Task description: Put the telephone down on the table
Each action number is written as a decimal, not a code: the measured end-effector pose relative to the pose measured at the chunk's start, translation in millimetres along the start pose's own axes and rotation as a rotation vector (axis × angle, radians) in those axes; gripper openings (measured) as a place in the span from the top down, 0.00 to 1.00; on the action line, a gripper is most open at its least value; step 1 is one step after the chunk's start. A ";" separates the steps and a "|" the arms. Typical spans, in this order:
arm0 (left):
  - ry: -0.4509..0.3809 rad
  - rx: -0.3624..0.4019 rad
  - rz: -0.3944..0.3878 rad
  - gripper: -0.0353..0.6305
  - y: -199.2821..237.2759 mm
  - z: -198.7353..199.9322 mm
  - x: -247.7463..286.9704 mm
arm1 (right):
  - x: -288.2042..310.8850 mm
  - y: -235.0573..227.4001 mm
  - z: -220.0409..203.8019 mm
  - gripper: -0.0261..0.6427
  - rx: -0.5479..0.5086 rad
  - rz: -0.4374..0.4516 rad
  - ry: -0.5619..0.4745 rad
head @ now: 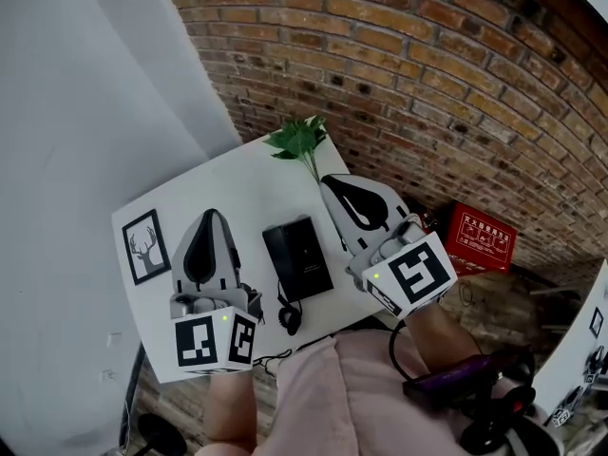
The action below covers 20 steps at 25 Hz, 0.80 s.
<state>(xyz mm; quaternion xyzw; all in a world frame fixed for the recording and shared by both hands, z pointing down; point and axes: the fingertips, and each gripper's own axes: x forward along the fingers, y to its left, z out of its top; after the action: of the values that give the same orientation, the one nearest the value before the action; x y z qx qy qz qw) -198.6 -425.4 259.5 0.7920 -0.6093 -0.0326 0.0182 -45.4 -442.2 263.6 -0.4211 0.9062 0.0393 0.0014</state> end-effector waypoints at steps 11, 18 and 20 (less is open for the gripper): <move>0.021 0.024 -0.031 0.94 -12.6 -5.6 4.8 | -2.0 -6.0 -1.3 0.96 0.008 -0.012 -0.007; 0.031 0.042 -0.032 0.94 -11.5 -8.6 4.8 | 2.9 -4.5 -4.7 0.96 0.014 -0.006 -0.006; 0.033 0.045 -0.029 0.94 -10.2 -9.7 4.7 | 4.5 -3.6 -5.3 0.96 0.013 -0.003 -0.006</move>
<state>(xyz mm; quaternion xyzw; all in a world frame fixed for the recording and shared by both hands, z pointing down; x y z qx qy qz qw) -186.9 -427.4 268.4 0.8015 -0.5979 -0.0059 0.0101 -45.4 -448.3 268.4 -0.4224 0.9057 0.0345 0.0072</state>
